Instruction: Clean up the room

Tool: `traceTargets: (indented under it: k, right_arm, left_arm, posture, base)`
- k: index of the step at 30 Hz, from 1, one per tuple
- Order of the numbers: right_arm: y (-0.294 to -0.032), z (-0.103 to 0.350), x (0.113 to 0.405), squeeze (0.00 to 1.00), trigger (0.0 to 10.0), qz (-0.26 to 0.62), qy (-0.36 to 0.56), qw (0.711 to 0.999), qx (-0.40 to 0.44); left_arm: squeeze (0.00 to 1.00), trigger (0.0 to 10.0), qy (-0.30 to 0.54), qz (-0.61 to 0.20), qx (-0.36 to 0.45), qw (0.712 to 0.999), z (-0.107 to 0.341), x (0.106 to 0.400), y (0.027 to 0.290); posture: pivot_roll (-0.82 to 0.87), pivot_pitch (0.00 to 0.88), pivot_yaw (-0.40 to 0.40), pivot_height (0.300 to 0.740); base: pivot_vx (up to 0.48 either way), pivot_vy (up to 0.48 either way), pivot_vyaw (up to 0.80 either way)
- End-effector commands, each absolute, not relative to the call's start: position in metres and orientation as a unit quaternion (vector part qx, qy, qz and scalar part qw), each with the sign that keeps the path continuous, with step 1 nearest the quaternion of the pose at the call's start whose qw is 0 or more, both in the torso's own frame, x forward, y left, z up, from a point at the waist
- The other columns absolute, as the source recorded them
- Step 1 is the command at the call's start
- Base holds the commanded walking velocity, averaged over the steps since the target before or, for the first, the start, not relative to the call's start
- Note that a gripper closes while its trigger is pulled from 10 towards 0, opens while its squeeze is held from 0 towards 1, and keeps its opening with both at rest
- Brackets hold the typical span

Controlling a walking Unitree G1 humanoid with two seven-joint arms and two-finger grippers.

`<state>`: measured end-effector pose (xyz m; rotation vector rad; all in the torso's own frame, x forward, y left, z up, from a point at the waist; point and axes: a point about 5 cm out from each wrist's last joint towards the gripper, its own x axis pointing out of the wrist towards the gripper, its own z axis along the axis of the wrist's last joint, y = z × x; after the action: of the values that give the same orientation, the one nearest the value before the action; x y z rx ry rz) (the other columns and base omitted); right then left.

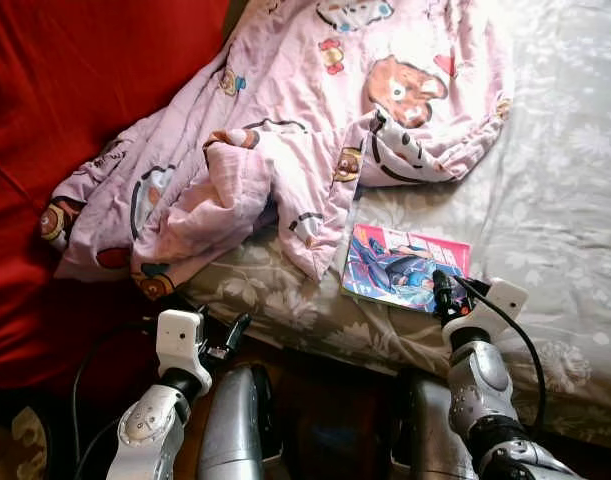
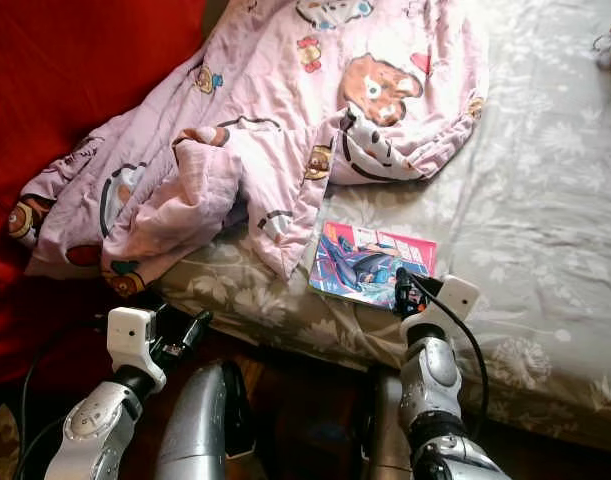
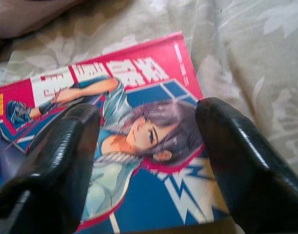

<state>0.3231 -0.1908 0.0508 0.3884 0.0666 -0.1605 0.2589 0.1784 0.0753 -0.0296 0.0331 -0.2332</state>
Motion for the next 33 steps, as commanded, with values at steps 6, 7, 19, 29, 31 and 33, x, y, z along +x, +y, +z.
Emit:
traceTargets:
  k: [6, 7, 19, 29, 31, 33]
  right_arm:
    - [-0.188, 0.043, 0.314, 0.0, 10.0, -0.083, 0.03, 0.977, 0.196]
    - [-0.19, 0.043, 0.314, 0.0, 10.0, -0.087, 0.024, 0.976, 0.198]
    - [-0.2, 0.04, 0.305, 0.0, 10.0, -0.109, 0.004, 0.973, 0.204]
    - [-0.2, 0.028, 0.3, 0.0, 10.0, -0.113, 0.038, 0.964, 0.236]
    - [-0.2, 0.028, 0.3, 0.0, 10.0, -0.111, 0.04, 0.964, 0.24]
    - [-0.201, 0.028, 0.3, 0.0, 10.0, -0.111, 0.041, 0.963, 0.241]
  left_arm:
    - [0.0, 10.0, 0.038, -0.11, -0.011, 0.993, 0.07, 0.253, 0.186]
    - [0.0, 10.0, 0.038, -0.11, -0.011, 0.993, 0.07, 0.253, 0.186]
    - [0.0, 10.0, 0.041, -0.11, -0.01, 0.993, 0.07, 0.255, 0.187]
    - [0.0, 10.0, 0.04, -0.106, -0.006, 0.994, 0.072, 0.256, 0.19]
    - [0.0, 10.0, 0.04, -0.106, -0.006, 0.994, 0.072, 0.256, 0.19]
    - [0.0, 10.0, 0.04, -0.106, -0.006, 0.993, 0.072, 0.255, 0.19]
  posture:
    - [0.15, 0.337, 0.092, 0.575]
    - [0.15, 0.336, 0.092, 0.575]
    - [0.14, 0.327, 0.098, 0.575]
    - [0.15, 0.321, 0.105, 0.575]
    - [0.15, 0.32, 0.106, 0.575]
    - [0.15, 0.32, 0.106, 0.575]
  base:
    - [0.0, 0.0, 0.0]
    - [0.0, 0.0, 0.0]
    - [0.0, 0.0, 0.0]
    - [0.0, 0.0, 0.0]
    - [0.0, 0.0, 0.0]
    - [0.0, 0.0, 0.0]
